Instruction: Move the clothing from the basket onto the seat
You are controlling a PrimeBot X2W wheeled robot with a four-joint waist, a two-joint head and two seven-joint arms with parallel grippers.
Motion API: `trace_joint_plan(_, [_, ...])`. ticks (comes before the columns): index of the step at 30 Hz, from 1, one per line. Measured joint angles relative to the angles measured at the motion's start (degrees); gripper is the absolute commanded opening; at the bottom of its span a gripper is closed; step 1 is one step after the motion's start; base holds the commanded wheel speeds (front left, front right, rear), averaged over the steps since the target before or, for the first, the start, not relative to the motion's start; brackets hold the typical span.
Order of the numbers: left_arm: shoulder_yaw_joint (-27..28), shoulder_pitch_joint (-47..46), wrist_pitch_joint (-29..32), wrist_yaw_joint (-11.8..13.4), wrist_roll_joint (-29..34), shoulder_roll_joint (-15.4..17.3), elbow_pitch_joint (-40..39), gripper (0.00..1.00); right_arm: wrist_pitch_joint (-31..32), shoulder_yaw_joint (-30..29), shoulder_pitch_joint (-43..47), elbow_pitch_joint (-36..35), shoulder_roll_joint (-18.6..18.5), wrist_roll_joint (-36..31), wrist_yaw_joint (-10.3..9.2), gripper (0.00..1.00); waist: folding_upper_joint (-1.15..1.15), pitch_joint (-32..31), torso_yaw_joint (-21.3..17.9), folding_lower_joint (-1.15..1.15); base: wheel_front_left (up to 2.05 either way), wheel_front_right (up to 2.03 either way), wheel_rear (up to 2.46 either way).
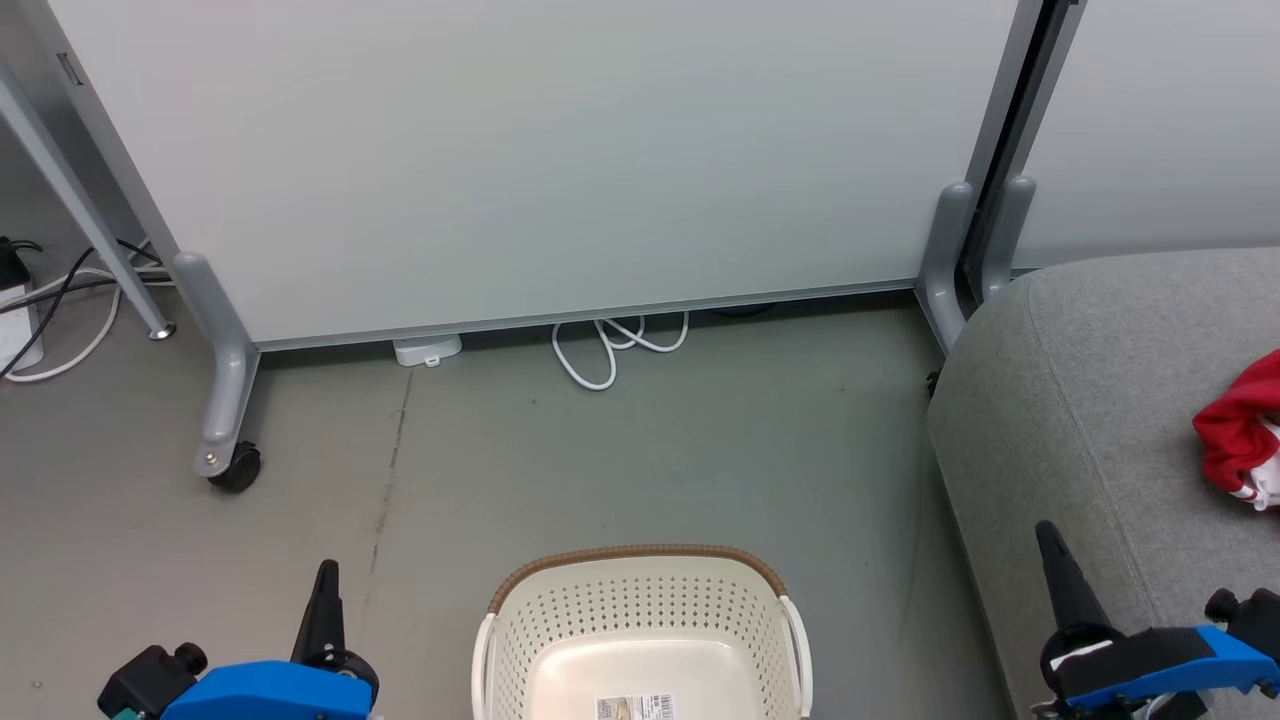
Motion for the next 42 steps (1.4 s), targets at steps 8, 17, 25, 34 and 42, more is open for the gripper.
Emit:
trace_joint_plan(8, [1.03, -0.79, 1.35, 0.00, -4.65, -0.08, -1.10, 0.00, 0.75, -0.21, -0.79, -0.19, 0.03, 5.30, 0.00, 0.00, 0.00, 0.12, -0.27, 0.00, 0.00, 0.00, 0.00])
trace_joint_plan(17, [1.86, -1.16, 2.78, 0.00, -9.64, -0.14, -2.20, 0.00, 1.45, -0.42, -1.24, -0.26, 0.07, 10.76, 0.00, 0.00, 0.00, 0.25, -0.57, 0.00, 0.00, 0.00, 0.00])
trace_joint_plan(25, [2.78, -1.90, 3.87, 0.00, -13.69, -0.20, -3.16, 0.00, 1.99, -0.59, -1.85, -0.41, 0.09, 15.36, 0.00, 0.00, 0.00, 0.38, -0.84, 0.00, 0.00, 0.00, 0.00])
trace_joint_plan(34, [3.41, -2.27, 5.09, 0.00, -17.91, -0.24, -4.08, 0.00, 2.69, -0.76, -2.42, -0.49, 0.11, 19.97, -0.01, 0.00, 0.00, 0.51, -1.14, 0.00, 0.00, 0.00, 0.00])
trace_joint_plan(42, [4.24, -2.77, 6.01, 0.00, -21.43, -0.29, -4.98, 0.00, 3.19, -0.90, -2.99, -0.57, 0.14, 23.88, 0.00, 0.00, 0.00, 0.63, -1.41, -0.01, 0.00, 0.00, 0.00])
